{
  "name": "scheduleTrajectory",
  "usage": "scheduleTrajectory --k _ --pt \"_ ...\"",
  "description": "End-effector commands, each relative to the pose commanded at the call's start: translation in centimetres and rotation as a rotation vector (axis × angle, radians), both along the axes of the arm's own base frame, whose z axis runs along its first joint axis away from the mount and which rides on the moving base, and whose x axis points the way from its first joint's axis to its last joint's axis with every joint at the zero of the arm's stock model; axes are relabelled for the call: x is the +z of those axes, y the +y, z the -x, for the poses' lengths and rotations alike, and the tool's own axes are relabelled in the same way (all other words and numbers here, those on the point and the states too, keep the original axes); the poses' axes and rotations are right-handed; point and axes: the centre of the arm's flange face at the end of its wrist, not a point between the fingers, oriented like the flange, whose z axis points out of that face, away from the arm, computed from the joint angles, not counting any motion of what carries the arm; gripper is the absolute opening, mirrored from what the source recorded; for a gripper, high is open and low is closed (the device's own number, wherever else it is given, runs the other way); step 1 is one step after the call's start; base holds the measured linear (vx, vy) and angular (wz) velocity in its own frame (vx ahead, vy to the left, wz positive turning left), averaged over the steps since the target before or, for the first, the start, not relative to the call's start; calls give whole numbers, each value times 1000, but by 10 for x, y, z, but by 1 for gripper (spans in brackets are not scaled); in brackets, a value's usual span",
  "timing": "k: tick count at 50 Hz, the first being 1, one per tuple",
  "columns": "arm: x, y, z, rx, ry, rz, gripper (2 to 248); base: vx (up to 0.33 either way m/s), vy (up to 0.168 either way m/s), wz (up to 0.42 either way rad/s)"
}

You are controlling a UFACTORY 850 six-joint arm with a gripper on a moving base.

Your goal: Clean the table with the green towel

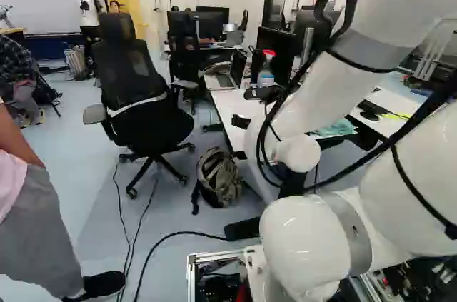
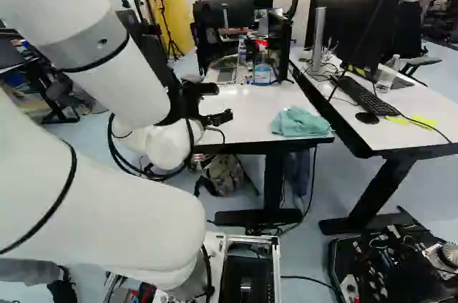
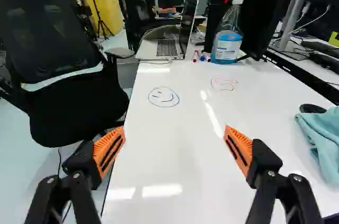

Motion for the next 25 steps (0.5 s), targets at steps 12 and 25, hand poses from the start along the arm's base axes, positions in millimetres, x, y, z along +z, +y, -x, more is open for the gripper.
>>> scheduleTrajectory --k 12,25 --pt "0 0 0 0 0 0 247 0 0 0" --pt "0 0 0 0 0 0 247 0 0 0"
